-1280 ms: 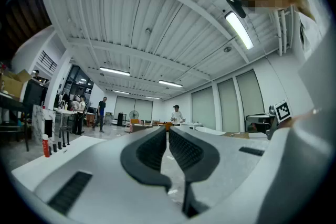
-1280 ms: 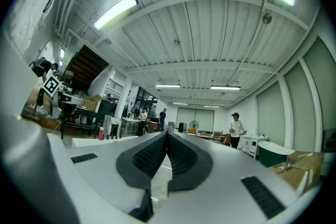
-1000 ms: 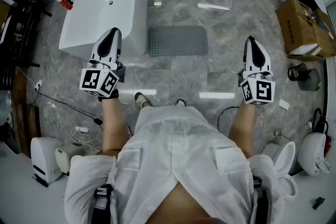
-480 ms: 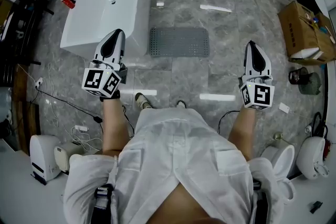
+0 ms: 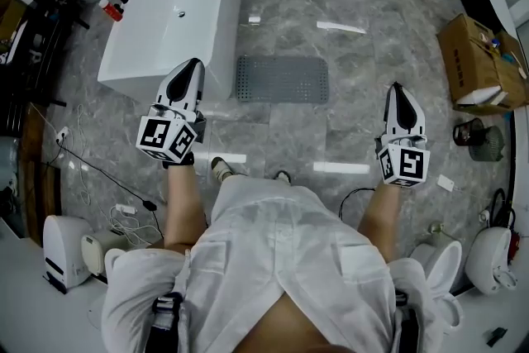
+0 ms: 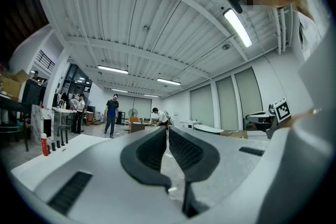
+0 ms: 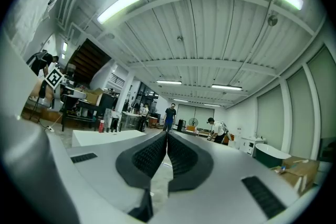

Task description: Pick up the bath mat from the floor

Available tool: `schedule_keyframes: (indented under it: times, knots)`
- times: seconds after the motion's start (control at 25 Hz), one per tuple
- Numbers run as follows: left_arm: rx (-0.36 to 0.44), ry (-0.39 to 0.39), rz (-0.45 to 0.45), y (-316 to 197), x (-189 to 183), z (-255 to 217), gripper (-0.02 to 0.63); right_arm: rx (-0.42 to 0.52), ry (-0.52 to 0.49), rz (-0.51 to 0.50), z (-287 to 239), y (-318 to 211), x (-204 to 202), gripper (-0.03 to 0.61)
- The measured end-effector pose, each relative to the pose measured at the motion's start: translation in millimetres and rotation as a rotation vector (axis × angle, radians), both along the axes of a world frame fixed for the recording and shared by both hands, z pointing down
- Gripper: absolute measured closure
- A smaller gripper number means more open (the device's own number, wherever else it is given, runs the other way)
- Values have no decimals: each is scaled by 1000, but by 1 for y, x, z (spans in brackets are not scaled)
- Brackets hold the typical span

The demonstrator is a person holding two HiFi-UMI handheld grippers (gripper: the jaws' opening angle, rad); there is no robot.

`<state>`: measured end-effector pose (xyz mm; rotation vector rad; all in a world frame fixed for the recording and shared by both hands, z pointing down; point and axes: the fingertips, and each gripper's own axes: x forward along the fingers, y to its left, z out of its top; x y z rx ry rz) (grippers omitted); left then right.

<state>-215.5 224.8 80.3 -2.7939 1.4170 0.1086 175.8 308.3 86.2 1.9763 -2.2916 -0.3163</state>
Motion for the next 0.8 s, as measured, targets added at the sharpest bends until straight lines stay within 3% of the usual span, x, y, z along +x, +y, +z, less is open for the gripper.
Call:
schedule_keyframes:
  times: [0.44,0.8]
  knots:
    - [-19,-11,-4,-6,2,3,591,-9,-23,-4,2,-11,4,551]
    - [-26,7,20,-69,19,12,591,-39,-13,4,10,-63,12,551]
